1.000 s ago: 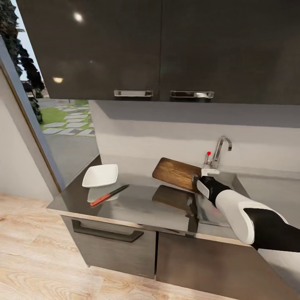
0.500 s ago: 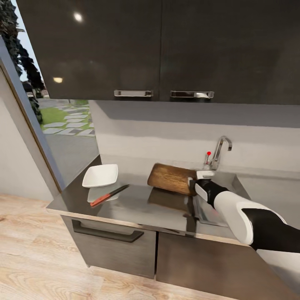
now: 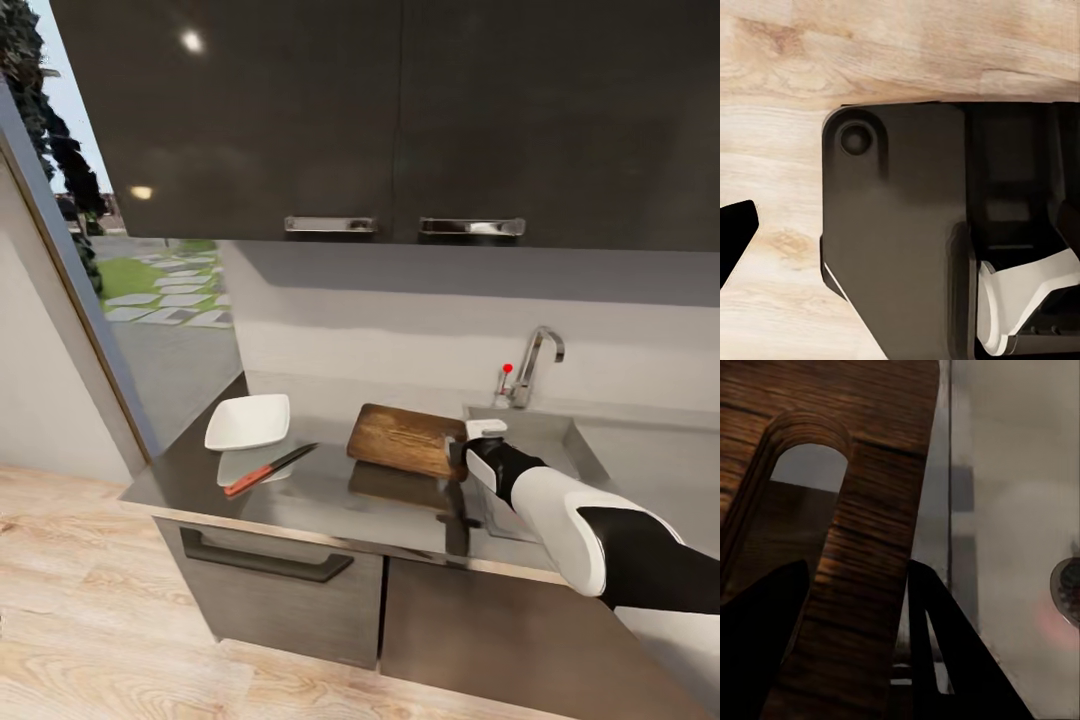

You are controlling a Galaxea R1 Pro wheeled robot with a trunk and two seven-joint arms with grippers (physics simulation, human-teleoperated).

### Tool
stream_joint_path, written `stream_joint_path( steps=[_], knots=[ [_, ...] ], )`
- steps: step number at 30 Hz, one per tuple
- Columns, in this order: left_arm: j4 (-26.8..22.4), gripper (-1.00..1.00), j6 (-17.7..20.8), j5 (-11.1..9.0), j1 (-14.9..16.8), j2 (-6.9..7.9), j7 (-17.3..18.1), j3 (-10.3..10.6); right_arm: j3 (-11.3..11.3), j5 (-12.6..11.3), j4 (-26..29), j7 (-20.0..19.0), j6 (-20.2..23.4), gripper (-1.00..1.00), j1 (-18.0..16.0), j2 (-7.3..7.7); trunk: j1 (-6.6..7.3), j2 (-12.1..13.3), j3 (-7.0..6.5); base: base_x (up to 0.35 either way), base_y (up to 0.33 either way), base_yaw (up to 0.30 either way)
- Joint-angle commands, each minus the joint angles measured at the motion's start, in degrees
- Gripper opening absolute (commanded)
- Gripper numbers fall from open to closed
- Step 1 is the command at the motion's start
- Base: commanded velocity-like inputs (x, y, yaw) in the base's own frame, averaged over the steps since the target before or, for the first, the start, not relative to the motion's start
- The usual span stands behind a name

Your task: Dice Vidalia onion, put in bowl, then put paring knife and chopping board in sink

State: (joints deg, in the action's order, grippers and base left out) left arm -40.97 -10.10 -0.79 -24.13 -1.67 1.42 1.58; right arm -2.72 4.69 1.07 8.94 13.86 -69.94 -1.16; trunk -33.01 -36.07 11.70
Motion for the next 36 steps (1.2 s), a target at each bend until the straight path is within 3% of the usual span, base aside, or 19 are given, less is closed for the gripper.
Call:
stream_joint_path(
  steps=[1,12,26,36],
  knots=[
    [0.0,1.0,-0.1,-0.1,0.0,0.0,0.2,0.0,-0.4,0.5,0.1,0.3,0.4,-1.0,0.1,-0.02,-0.03,-0.1,0.08,0.055,0.283,0.0],
    [-0.1,1.0,-0.1,-0.1,0.0,0.0,0.2,0.0,-0.4,0.6,0.1,0.2,1.6,-1.0,1.7,0.06,-0.03,-0.1,0.08,0.06,0.21,0.0],
    [0.4,1.0,-0.1,-0.1,0.0,0.0,0.2,0.0,-0.4,0.6,0.1,0.0,1.6,-1.0,1.7,0.54,-0.03,-0.1,0.08,0.178,-0.071,0.0],
    [1.2,1.0,-0.2,-0.1,0.0,0.0,0.2,0.0,-0.2,1.4,0.1,-0.1,1.6,-1.0,2.3,0.44,-0.03,-0.1,0.08,0.015,-0.032,0.0]
  ],
)
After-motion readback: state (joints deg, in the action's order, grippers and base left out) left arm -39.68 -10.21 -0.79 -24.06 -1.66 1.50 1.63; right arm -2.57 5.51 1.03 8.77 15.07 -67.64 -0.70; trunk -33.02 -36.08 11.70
